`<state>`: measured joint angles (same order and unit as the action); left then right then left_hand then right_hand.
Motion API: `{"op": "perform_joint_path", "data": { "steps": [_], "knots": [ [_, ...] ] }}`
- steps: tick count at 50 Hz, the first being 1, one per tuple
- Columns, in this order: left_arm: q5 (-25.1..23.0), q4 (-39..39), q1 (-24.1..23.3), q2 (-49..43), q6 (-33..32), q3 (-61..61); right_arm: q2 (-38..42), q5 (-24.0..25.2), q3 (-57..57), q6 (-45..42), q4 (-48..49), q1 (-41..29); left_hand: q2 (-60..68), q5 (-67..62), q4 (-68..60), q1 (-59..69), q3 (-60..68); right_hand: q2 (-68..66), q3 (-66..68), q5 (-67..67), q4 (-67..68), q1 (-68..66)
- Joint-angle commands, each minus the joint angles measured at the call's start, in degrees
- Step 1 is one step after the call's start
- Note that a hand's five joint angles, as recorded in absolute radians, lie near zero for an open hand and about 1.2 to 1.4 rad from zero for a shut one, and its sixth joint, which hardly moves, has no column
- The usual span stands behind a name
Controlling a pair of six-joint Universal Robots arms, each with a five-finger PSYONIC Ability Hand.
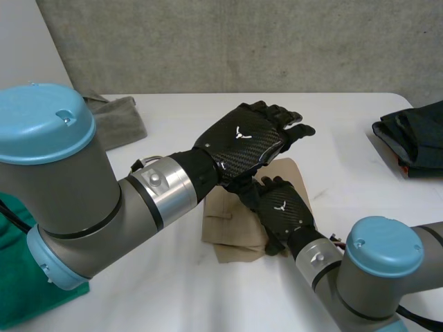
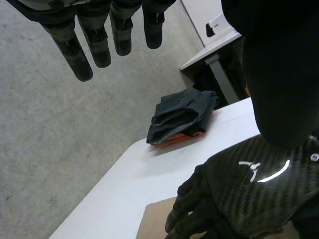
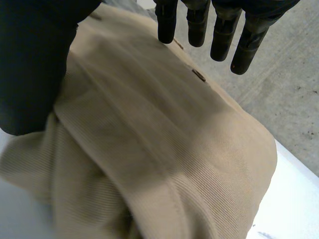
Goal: Fold the laundry.
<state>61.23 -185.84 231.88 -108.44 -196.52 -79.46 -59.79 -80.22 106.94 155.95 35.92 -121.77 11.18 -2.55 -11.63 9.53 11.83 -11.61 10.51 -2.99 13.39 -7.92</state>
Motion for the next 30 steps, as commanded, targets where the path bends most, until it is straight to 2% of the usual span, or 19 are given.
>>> {"op": "perform_joint_path", "data": {
  "steps": [1, 6, 13, 17, 21, 22, 23, 30],
  "knots": [
    [0.4, -0.1, 0.0, 0.0, -0.2, 0.1, 1.8, -1.4, -3.3, -3.3, 2.7, 0.1, -0.8, 2.2, 1.2, 0.9, -1.4, -4.2, 5.3, -2.8, 2.4, -7.9],
    [0.4, -0.1, 0.0, 0.0, -0.2, 0.3, 2.8, -1.6, -6.8, -3.1, 2.0, 0.1, -0.8, 2.2, 1.2, 0.9, -1.4, -6.0, 7.1, -4.7, 4.3, -9.7],
    [0.5, 0.0, 0.0, 0.6, -0.1, -0.2, 6.9, -2.6, -13.2, -2.9, -2.6, 0.7, -0.8, 2.2, 1.2, 0.9, -1.4, -18.3, 19.4, -16.9, 16.5, -22.0],
    [0.5, 0.0, 0.1, 1.0, -0.1, -0.3, 7.9, -3.5, -16.4, -2.7, -4.6, 0.8, -0.8, 2.2, 1.2, 0.9, -1.4, -31.6, 32.7, -30.2, 29.8, -35.3],
    [0.6, 0.0, 0.1, 1.2, -0.1, -0.3, 9.4, -3.4, -19.4, -2.8, -5.1, 0.8, -1.0, 2.3, 1.4, 0.7, -1.6, -54.4, 55.5, -53.1, 52.7, -58.1],
    [0.6, 0.0, 0.4, 1.5, -0.1, -0.3, 10.0, -3.3, -20.4, -2.8, -5.2, 0.8, -0.8, 2.2, 1.3, 0.9, -1.4, -65.8, 66.9, -64.4, 64.0, -69.5],
    [0.6, 0.0, 0.5, 1.6, -0.1, -0.3, 10.3, -3.2, -21.0, -2.8, -5.2, 0.9, -0.8, 2.2, 1.2, 0.9, -1.4, -68.4, 69.5, -67.0, 66.6, -72.1],
    [0.6, 0.2, 1.6, 3.0, 0.0, -0.6, 10.8, -2.9, -26.2, -3.1, -5.8, 4.3, -0.8, 2.2, 1.2, 0.9, -1.4, -68.4, 69.5, -67.0, 66.6, -72.1]
  ]
}}
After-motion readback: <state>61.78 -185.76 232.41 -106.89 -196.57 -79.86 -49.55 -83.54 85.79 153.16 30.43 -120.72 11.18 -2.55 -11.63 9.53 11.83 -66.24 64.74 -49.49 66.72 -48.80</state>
